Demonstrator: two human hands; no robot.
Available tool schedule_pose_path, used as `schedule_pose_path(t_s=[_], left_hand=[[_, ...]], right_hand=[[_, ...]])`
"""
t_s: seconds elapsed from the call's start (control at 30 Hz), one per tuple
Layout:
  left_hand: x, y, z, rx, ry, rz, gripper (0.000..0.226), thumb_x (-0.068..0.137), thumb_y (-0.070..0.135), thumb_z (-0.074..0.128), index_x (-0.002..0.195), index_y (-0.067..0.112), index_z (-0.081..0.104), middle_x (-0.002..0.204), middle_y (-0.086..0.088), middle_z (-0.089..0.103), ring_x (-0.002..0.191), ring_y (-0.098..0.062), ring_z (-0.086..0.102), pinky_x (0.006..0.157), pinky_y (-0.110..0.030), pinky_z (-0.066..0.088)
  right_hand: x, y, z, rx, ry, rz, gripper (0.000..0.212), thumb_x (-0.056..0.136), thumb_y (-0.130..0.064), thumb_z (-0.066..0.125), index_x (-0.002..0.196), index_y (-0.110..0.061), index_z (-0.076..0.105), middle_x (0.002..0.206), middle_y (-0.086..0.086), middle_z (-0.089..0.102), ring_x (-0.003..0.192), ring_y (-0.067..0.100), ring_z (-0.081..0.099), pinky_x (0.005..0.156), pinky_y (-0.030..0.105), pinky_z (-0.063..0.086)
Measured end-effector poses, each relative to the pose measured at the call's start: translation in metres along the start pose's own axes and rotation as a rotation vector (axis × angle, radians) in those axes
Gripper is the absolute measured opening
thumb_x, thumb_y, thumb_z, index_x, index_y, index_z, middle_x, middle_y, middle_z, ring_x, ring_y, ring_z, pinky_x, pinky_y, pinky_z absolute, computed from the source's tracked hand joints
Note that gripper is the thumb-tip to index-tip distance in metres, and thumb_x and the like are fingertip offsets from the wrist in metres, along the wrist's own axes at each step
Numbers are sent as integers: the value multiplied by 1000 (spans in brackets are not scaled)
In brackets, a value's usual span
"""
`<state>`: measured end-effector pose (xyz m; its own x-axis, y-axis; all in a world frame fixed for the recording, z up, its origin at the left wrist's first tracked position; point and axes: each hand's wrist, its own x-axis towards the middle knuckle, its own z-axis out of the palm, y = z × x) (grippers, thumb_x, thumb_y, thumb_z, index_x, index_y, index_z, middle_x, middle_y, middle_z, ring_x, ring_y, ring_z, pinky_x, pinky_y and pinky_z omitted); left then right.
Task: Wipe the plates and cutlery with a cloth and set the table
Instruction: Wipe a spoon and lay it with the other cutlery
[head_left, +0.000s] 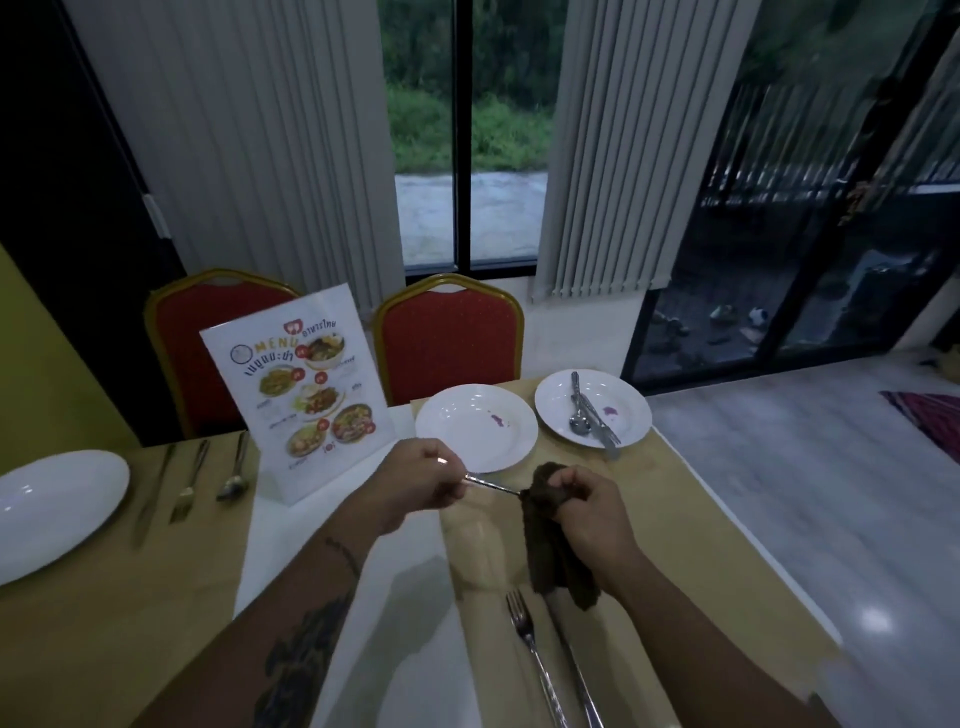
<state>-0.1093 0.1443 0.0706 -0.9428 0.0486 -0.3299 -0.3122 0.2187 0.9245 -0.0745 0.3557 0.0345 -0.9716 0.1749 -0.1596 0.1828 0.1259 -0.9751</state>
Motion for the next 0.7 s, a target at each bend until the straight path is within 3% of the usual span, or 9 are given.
schedule_pose_path(t_s=[0.13, 0.23, 0.37, 0.47, 0.6, 0.7], left_hand=[[-26, -9, -4, 345, -181, 21, 6, 78, 0, 70, 77, 4, 74, 75, -21, 72, 64, -19, 65, 64, -29, 54], [-43, -13, 9, 351, -212, 52, 8, 78, 0, 70, 85, 1, 74, 84, -23, 73, 68, -21, 68, 67, -31, 53], [-62, -22, 37, 151, -135, 58, 15, 82, -6, 66, 96, -10, 66, 81, -23, 71, 57, -16, 65, 55, -23, 48], [-70, -29, 52, -43, -117, -1, 10, 83, -4, 66, 93, -3, 67, 78, -15, 71, 57, -16, 65, 57, -23, 48], [-75, -34, 66, -309, -47, -86, 8, 89, -3, 61, 89, 3, 68, 70, -9, 71, 61, -18, 63, 63, -28, 49], [-75, -29, 71, -493, 51, -156, 17, 90, -7, 53, 86, 3, 66, 71, -15, 66, 64, -24, 59, 68, -35, 52]], right_hand=[[-21, -12, -1, 141, 73, -32, 24, 82, 14, 60, 81, -10, 64, 74, 2, 69, 67, 15, 63, 60, 22, 52], [-27, -20, 5, 331, 146, -10, 31, 84, 16, 53, 89, -14, 58, 91, 11, 66, 78, 22, 62, 68, 29, 51], [-29, -28, 9, 560, 278, 33, 33, 91, 11, 46, 110, -14, 55, 102, 13, 63, 86, 24, 61, 70, 32, 49], [-28, -32, 6, 659, 344, 43, 35, 95, 5, 46, 125, -12, 50, 108, 14, 64, 92, 25, 61, 73, 33, 48], [-22, -38, 7, 550, 250, 58, 34, 93, 6, 48, 123, -9, 50, 109, 14, 63, 97, 27, 63, 73, 35, 50], [-28, -42, 27, 288, 99, -5, 23, 88, 10, 52, 99, -11, 54, 91, 9, 63, 86, 25, 60, 69, 34, 48]])
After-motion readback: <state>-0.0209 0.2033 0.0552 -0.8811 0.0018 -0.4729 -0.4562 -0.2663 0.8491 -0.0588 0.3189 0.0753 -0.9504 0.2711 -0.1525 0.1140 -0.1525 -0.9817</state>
